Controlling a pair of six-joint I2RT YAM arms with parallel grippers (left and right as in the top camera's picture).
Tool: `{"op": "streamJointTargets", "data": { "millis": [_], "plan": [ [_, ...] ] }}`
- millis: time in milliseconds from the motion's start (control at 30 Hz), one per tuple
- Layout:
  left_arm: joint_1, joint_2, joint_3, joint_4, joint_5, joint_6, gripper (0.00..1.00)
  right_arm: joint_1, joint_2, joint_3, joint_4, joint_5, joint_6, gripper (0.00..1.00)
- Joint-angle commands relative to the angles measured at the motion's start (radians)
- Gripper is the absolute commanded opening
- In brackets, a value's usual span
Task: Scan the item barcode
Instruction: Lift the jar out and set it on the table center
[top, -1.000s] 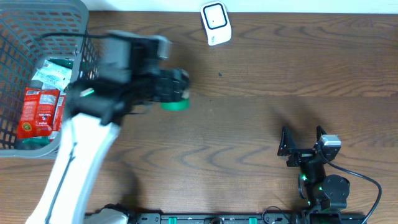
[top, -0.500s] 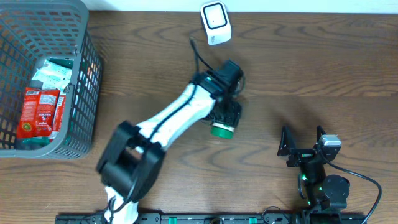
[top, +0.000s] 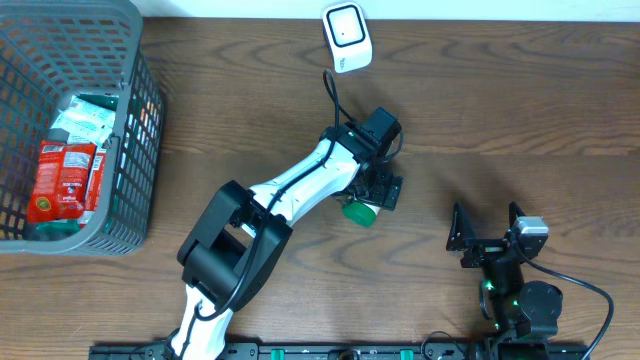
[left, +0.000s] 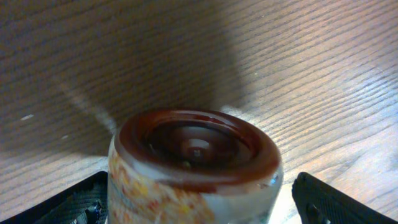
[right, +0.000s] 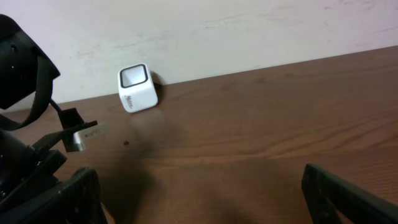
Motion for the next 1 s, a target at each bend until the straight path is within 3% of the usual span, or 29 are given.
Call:
{"op": "streamJointTargets", "data": {
  "millis": [0,333,600,967],
  "plan": [
    [0.004,-0.056,0.023,-0.002,-0.011,-0.002,0.94,0.01,-0.002,-0.001,-0.003,0.002,0.01,0.99],
    [0.004,-0.076,0.023,-0.023,-0.108,-0.002,0.94,0.01,-0.002,-0.001,-0.003,0.002,0.01,0.99],
    [0.004,-0.098,0.023,-0.041,-0.14,0.036,0.78,0.01,-0.002,-0.001,-0.003,0.002,0.01,0.99],
    [0.005,-0.141,0.023,-0.087,-0.217,0.04,0.71,0.01,-0.002,-0.001,-0.003,0.002,0.01,0.99]
  ]
}}
